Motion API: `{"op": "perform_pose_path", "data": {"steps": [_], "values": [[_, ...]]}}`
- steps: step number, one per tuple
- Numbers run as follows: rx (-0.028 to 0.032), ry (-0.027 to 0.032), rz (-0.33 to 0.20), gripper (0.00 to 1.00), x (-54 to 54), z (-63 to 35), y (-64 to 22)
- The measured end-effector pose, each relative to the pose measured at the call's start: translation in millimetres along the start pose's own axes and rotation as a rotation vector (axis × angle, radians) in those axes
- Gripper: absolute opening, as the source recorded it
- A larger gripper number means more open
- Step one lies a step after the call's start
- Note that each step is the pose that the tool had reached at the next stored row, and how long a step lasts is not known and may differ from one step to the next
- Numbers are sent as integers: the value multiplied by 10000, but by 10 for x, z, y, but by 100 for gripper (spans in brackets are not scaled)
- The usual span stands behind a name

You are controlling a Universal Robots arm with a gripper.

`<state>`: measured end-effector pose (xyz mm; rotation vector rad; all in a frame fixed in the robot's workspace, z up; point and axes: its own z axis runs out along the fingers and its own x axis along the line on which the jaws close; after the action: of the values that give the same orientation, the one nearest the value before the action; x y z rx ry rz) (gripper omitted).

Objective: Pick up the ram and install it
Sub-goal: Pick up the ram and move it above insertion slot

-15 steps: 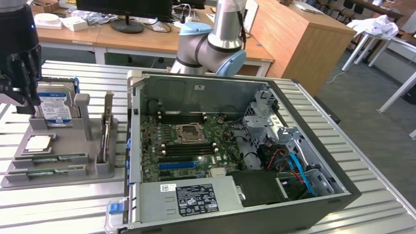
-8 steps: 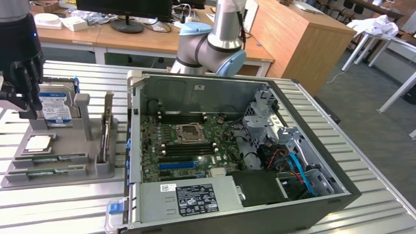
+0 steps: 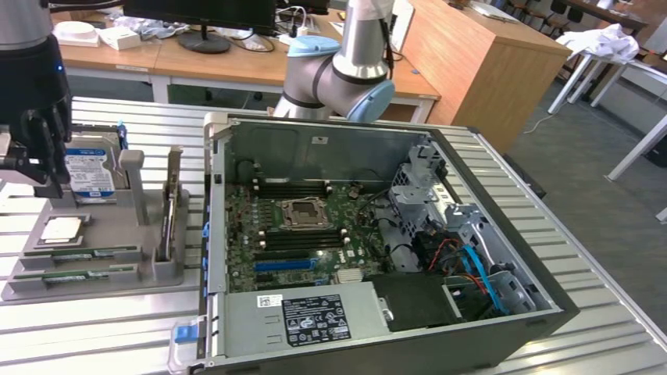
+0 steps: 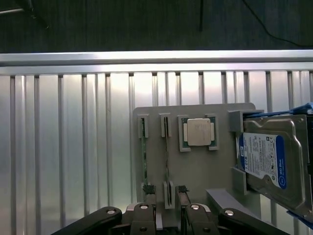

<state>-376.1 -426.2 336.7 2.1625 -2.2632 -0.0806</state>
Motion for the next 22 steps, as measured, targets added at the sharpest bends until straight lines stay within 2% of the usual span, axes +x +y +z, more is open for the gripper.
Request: {"op": "perform_pose_path", "data": {"steps": [22], "values": [[0,1,-7,30,9,315,-14]]}}
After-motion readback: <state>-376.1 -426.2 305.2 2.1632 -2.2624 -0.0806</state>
